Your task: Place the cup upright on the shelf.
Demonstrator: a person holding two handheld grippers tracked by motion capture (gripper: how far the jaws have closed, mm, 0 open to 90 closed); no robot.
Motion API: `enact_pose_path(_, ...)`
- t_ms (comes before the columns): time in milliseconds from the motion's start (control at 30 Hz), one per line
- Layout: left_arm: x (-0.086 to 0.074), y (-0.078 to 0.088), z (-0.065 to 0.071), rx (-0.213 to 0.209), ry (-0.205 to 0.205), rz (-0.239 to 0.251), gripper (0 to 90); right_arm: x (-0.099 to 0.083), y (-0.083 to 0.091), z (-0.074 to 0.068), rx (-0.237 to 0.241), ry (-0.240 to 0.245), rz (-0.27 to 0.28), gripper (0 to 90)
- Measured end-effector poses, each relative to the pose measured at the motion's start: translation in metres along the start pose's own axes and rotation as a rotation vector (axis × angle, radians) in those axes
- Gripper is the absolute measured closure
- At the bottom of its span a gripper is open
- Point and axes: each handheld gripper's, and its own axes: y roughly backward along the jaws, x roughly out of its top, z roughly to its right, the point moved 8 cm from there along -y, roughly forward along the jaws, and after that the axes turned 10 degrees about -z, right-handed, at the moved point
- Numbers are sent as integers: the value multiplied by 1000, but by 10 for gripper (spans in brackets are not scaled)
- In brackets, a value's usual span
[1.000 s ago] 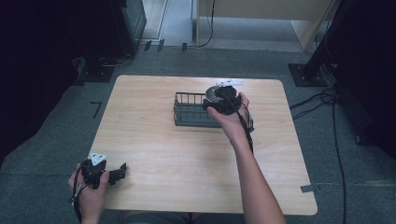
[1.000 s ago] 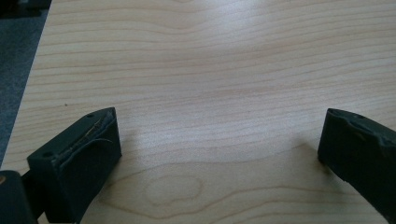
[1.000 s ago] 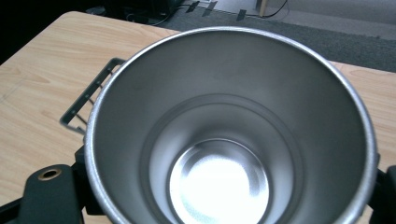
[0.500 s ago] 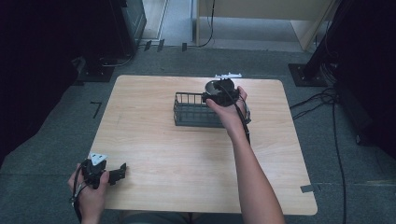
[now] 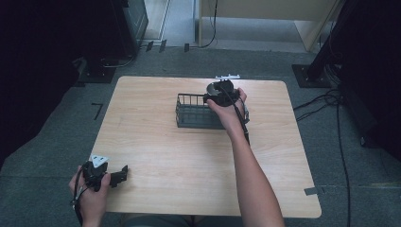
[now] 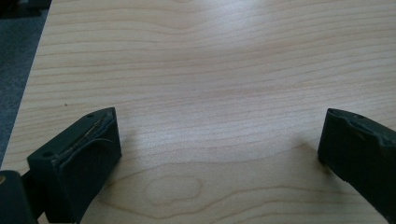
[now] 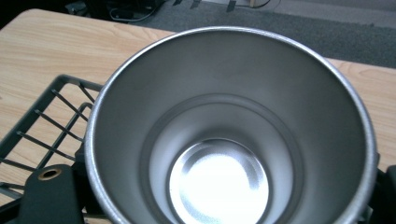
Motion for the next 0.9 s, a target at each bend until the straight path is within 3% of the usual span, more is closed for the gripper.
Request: enact_pose_path(900, 0, 0, 0, 0, 0, -1, 0, -28, -25, 5, -3, -39, -52, 169)
